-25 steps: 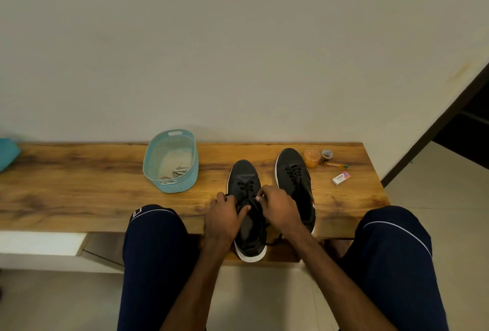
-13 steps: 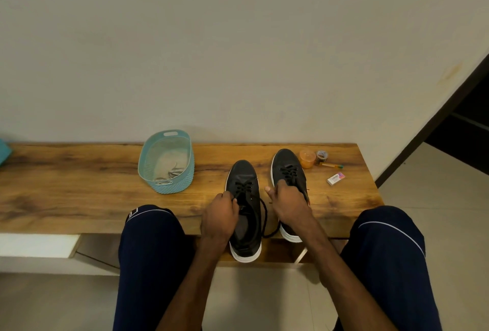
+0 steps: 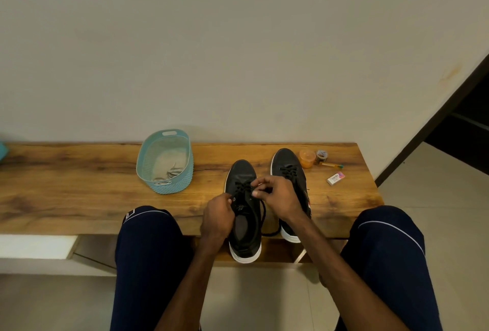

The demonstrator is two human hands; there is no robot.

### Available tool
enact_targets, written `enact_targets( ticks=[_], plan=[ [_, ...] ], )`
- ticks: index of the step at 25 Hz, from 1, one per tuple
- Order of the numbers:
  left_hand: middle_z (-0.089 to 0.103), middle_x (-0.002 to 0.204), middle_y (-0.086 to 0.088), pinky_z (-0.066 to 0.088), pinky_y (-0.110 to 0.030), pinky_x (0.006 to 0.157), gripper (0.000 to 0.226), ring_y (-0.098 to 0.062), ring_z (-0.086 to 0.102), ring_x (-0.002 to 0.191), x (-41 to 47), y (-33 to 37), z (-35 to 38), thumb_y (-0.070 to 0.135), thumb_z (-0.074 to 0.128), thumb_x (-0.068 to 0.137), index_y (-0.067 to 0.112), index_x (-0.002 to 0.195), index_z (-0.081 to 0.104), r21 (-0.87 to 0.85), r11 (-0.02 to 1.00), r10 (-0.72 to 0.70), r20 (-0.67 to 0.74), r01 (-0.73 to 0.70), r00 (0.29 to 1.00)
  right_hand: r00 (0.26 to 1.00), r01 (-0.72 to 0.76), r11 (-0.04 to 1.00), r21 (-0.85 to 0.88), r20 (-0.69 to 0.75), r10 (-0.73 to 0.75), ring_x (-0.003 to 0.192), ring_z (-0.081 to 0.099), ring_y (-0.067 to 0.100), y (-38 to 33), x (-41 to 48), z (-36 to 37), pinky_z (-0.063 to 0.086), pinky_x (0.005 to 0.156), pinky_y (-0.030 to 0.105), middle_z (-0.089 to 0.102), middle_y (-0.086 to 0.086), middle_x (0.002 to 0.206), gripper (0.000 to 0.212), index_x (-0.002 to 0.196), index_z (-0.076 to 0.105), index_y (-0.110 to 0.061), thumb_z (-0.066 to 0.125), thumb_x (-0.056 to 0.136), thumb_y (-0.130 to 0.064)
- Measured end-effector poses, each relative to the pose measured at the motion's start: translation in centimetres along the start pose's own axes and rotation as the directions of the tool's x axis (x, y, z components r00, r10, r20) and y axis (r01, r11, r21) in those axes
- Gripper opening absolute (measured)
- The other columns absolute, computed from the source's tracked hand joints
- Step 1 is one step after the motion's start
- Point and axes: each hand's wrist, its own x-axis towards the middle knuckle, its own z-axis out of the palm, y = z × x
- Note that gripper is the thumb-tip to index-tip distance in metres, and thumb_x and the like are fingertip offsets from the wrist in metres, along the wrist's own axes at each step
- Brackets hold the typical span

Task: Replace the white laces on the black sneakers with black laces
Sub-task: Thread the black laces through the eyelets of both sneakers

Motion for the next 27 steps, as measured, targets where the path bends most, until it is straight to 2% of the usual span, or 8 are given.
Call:
enact_targets(
  ticks=[4,8,14,18,22,25,27],
  plan=[
    [0.07,0.104,-0.005,0.047,-0.029,0.073,0.026,-0.014,0.06,0.088,0.2,-0.3,0.0,0.014,0.044,0.102,0.013,0.115,0.067,-0.024,1.0,0.002,0.003,-0.002,1.0,0.999,0.027,0.996,-0.088,-0.024,-0.029,0.082,0.066,0.006,0.9,0.3,3.1,0.056,0.079,0.027,0.072,-0.003,0.086,0.003,0.089,0.074,-0.012,0.075,0.086,-0.011],
    [0.07,0.104,-0.006,0.052,-0.034,0.078,0.026,-0.018,0.063,0.091,0.3,-0.3,-0.1,0.014,0.044,0.102,0.012,0.115,0.067,-0.027,1.0,0.009,0.014,-0.009,1.0,0.995,0.08,0.971,-0.226,-0.043,-0.092,0.08,0.056,0.004,1.3,0.6,4.7,0.046,0.072,0.024,0.061,-0.01,0.086,0.008,0.081,0.067,-0.02,0.072,0.087,-0.017],
    [0.07,0.098,-0.005,0.053,-0.037,0.076,0.024,-0.019,0.063,0.085,0.2,0.0,0.1,0.016,0.045,0.102,0.013,0.108,0.068,-0.013,0.999,0.03,0.006,-0.03,1.0,0.995,0.079,0.966,-0.247,-0.048,-0.093,0.091,0.056,0.012,1.8,1.1,5.7,0.052,0.082,0.037,0.056,-0.007,0.094,0.007,0.083,0.067,-0.018,0.07,0.088,-0.021],
    [0.069,0.097,-0.004,0.052,-0.037,0.076,0.023,-0.019,0.063,0.086,0.2,0.0,0.2,0.016,0.045,0.101,0.013,0.107,0.067,-0.029,0.999,0.019,-0.002,-0.019,1.0,0.994,0.102,0.947,-0.306,-0.011,-0.11,0.093,0.055,0.014,1.9,1.3,5.7,0.052,0.084,0.041,0.055,-0.007,0.095,0.008,0.083,0.065,-0.019,0.068,0.089,-0.023],
    [0.069,0.095,-0.003,0.051,-0.033,0.073,0.022,-0.016,0.062,0.083,0.3,-0.2,0.5,0.015,0.046,0.101,0.014,0.105,0.068,-0.044,0.999,0.023,-0.008,-0.023,1.0,0.99,0.128,0.902,-0.411,0.1,-0.095,0.103,0.051,0.018,1.6,1.4,5.4,0.048,0.09,0.045,0.053,-0.004,0.102,0.007,0.088,0.065,-0.02,0.065,0.091,-0.026],
    [0.068,0.091,0.001,0.045,-0.028,0.068,0.022,-0.013,0.061,0.081,0.3,-0.4,0.7,0.017,0.045,0.101,0.018,0.1,0.067,-0.063,0.998,0.017,-0.018,-0.018,1.0,0.992,0.122,0.875,-0.468,0.084,-0.093,0.103,0.051,0.017,1.5,1.3,5.6,0.047,0.09,0.045,0.053,-0.005,0.103,0.006,0.089,0.064,-0.023,0.063,0.092,-0.028],
    [0.066,0.088,0.004,0.047,-0.03,0.067,0.021,-0.012,0.061,0.08,0.4,-0.5,0.8,0.019,0.045,0.102,0.02,0.097,0.066,-0.097,0.995,0.011,-0.032,-0.014,0.999,0.995,0.104,0.885,-0.454,0.058,-0.087,0.102,0.051,0.016,1.5,1.3,5.7,0.047,0.09,0.044,0.053,-0.006,0.101,0.006,0.087,0.063,-0.024,0.064,0.092,-0.029]
  ],
)
